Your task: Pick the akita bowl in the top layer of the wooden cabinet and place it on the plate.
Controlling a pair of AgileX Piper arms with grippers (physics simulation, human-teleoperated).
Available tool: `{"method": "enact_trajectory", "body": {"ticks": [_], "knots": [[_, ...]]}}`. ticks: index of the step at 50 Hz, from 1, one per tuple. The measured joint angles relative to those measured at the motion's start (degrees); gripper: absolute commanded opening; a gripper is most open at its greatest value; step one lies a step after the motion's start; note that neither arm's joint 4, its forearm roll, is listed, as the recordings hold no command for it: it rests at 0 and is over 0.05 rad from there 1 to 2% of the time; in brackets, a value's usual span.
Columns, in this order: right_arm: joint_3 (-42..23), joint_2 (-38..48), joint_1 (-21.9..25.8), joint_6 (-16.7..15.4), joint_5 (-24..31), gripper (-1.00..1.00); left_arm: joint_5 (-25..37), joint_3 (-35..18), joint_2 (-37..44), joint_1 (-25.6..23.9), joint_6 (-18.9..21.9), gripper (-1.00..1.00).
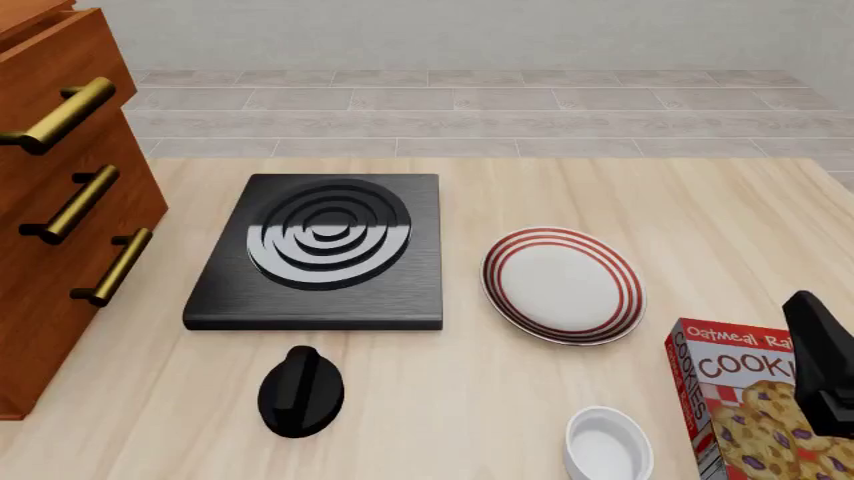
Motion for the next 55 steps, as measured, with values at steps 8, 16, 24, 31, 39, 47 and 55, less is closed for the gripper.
{"method": "enact_trajectory", "body": {"ticks": [8,16,24,31,39,47,55], "knots": [[0.0,-0.22,-0.01,0.07,0.21,1.0,-0.51,1.21,0.38,0.61,0.26,1.0],[0.01,-0.3,-0.01,0.15,0.27,1.0,-1.08,2.37,0.59,1.14,0.45,1.0],[0.03,-0.26,-0.01,0.22,0.21,1.0,-1.68,3.41,0.84,1.55,0.47,1.0],[0.03,-0.4,-0.02,0.26,0.34,1.0,-2.31,4.65,0.99,1.91,0.45,1.0],[0.03,-0.5,-0.03,0.32,0.44,1.0,-3.21,6.6,0.91,2.3,0.52,1.0],[0.04,-0.35,-0.04,0.37,0.31,1.0,-4.0,8.44,0.89,2.48,0.47,1.0],[0.05,-0.1,-0.04,0.38,0.07,1.0,-4.73,9.88,0.93,2.69,0.3,1.0]]}}
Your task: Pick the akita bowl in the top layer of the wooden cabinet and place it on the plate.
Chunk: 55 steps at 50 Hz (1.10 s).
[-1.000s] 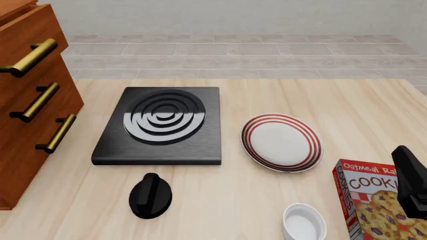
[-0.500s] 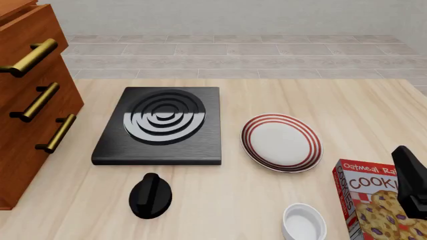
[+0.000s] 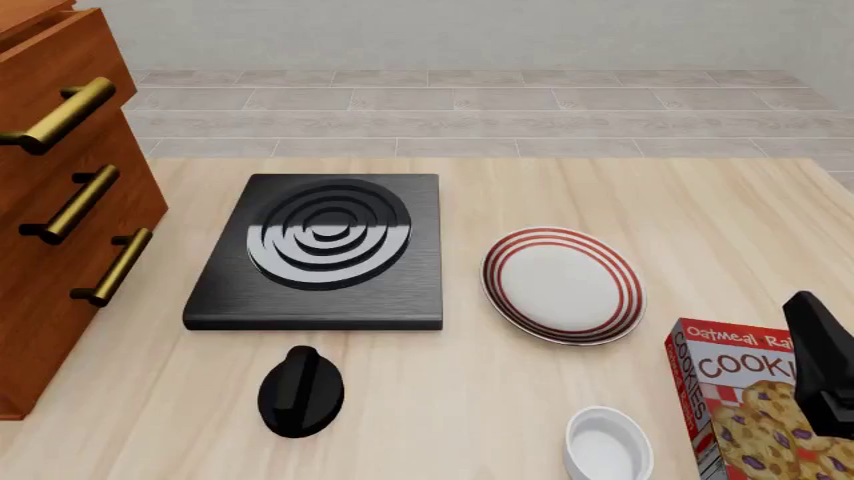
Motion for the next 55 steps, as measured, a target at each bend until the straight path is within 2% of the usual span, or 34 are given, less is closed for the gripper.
{"method": "enact_trajectory", "body": {"ticks": [24,55], "knots": [[0.04,0.66,0.04,-0.02,-0.59,1.0,-0.9,1.1,-0.07,-1.09,-2.85,1.0],[0.0,0.94,-0.02,0.11,-0.84,1.0,0.87,0.8,0.03,-8.27,-10.83,1.0]]}}
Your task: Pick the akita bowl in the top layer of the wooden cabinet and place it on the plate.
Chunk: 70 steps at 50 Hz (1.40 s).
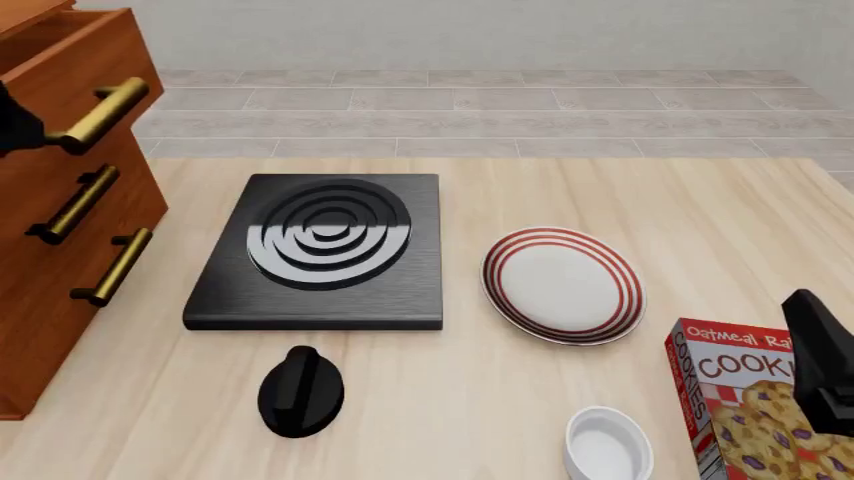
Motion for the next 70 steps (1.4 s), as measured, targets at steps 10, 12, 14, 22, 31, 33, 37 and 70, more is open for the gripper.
{"method": "enact_trajectory", "body": {"ticks": [10,12,14,22,31,33,37,70], "knots": [[-0.02,-0.36,-0.03,0.11,0.36,1.0,0.35,-0.2,0.05,-1.59,-1.17,1.0],[-0.02,-0.41,-0.04,0.14,0.41,1.0,0.38,-0.22,0.06,-1.85,-1.34,1.0],[-0.02,-0.46,-0.04,0.16,0.46,1.0,0.41,-0.25,0.11,-2.13,-1.51,1.0],[0.0,-0.42,-0.06,0.26,0.41,1.0,0.44,-0.41,0.47,-3.34,-2.19,1.0],[0.02,-0.44,-0.07,0.33,0.41,1.0,0.64,-0.69,0.87,-5.38,-3.3,1.0],[0.02,-0.54,-0.07,0.35,0.51,1.0,0.7,-0.77,0.97,-5.84,-3.52,1.0],[0.01,-0.82,-0.08,0.37,0.78,1.0,0.84,-0.97,1.27,-6.78,-3.93,1.0],[-0.07,-1.4,-0.09,0.45,1.41,1.0,1.47,-2.11,2.9,-13.21,-6.42,1.0]]}}
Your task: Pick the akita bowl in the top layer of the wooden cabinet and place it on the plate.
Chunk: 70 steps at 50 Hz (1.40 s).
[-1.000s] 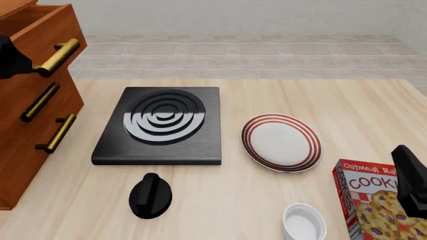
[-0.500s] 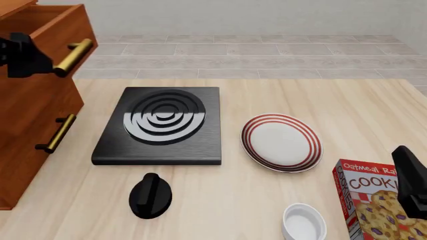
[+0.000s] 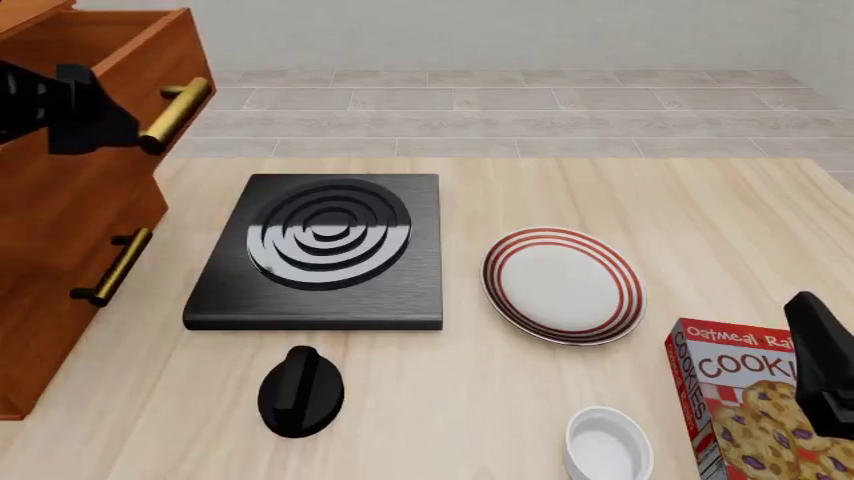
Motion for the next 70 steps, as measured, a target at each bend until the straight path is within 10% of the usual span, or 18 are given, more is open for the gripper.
{"method": "enact_trajectory", "body": {"ticks": [70], "knots": [[0.05,0.32,0.07,0.23,-0.3,1.0,1.32,-4.99,5.61,-7.98,-1.02,1.0]]}}
